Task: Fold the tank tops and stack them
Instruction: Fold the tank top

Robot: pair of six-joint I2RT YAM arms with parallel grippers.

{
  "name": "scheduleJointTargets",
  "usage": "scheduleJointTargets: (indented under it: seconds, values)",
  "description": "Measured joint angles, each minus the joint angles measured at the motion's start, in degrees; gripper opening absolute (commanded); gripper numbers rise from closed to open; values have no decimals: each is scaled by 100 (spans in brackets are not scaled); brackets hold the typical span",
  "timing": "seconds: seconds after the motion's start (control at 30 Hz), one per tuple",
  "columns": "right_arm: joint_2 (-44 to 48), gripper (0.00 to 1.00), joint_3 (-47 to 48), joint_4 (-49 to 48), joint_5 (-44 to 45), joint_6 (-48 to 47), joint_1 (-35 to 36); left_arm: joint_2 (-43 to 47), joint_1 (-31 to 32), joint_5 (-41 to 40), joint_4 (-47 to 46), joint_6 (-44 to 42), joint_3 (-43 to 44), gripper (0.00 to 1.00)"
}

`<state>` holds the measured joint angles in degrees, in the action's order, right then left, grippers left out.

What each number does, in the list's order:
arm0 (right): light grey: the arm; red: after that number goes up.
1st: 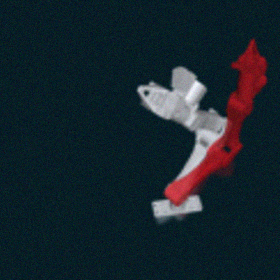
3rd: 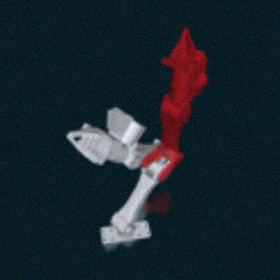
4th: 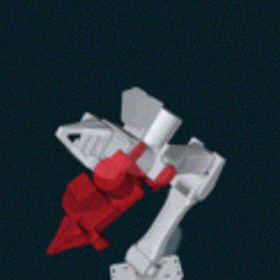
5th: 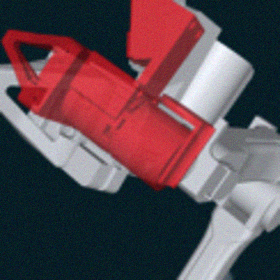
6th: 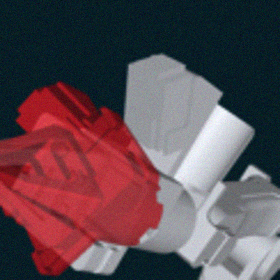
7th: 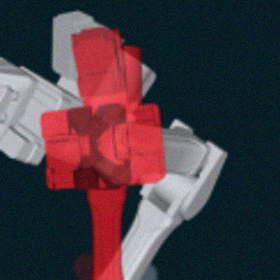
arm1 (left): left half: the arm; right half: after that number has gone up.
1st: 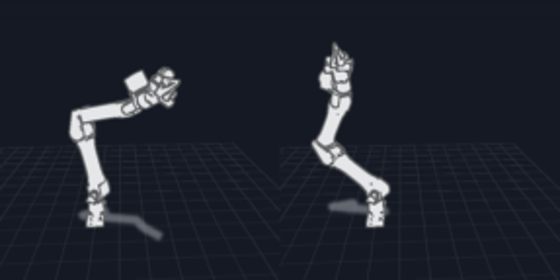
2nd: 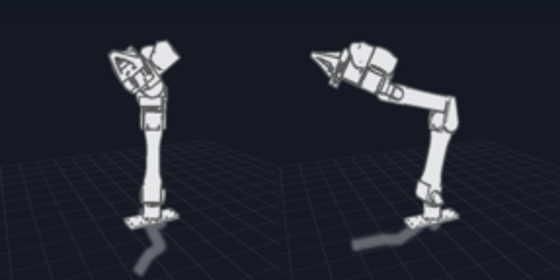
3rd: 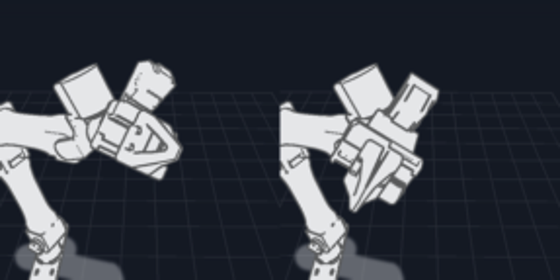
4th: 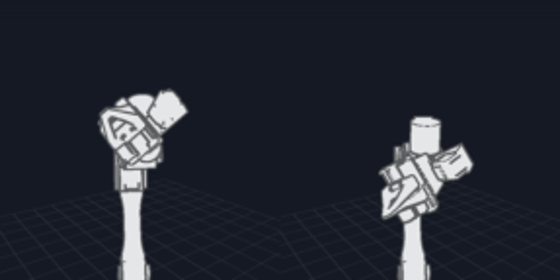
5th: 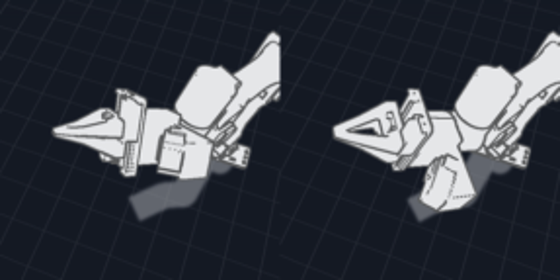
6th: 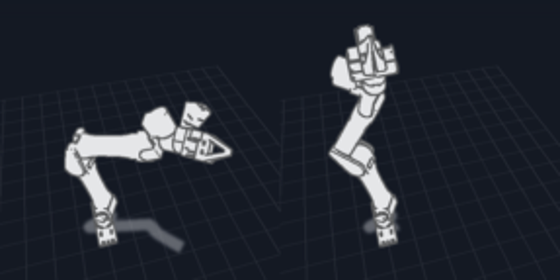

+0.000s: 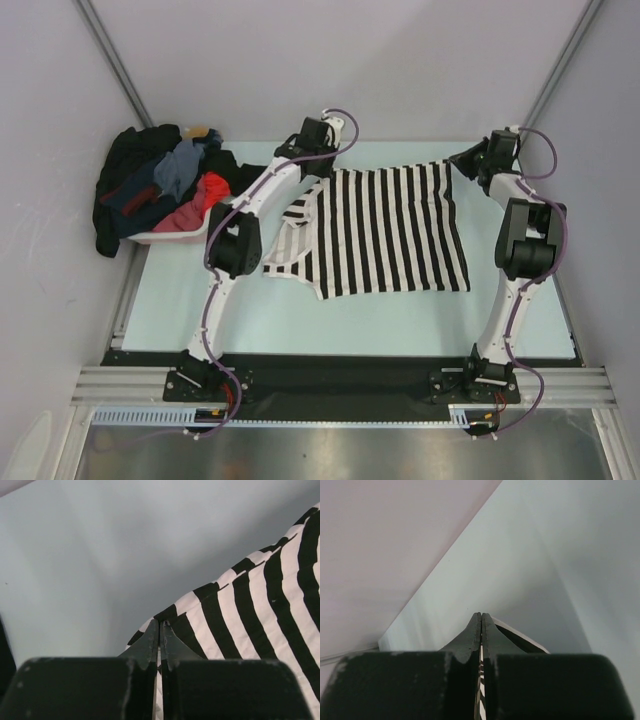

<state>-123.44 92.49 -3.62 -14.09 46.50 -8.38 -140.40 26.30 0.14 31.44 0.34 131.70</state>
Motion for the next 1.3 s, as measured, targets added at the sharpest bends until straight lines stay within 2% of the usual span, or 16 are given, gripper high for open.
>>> scheduleJointTargets:
  seconds: [0.13, 0.4, 0.57, 0.8, 1.3]
  values:
    - [0, 0, -125, -216, -149, 4, -66, -20, 52, -103, -44, -214, -144, 0]
    - [0, 0, -544, -334, -299, -9, -85, 264, 341, -474, -350, -691, -1471, 0]
    - [0, 0, -603, -262, -315, -111, -107, 350, 470, -566, -398, -804, -1845, 0]
    - [9, 0, -723, -203, -328, -234, -203, 901, 498, -678, -597, -841, -2361, 0]
    - [874, 0, -1727, -94, -162, -411, -219, 1786, 568, -721, -881, -776, -3427, 0]
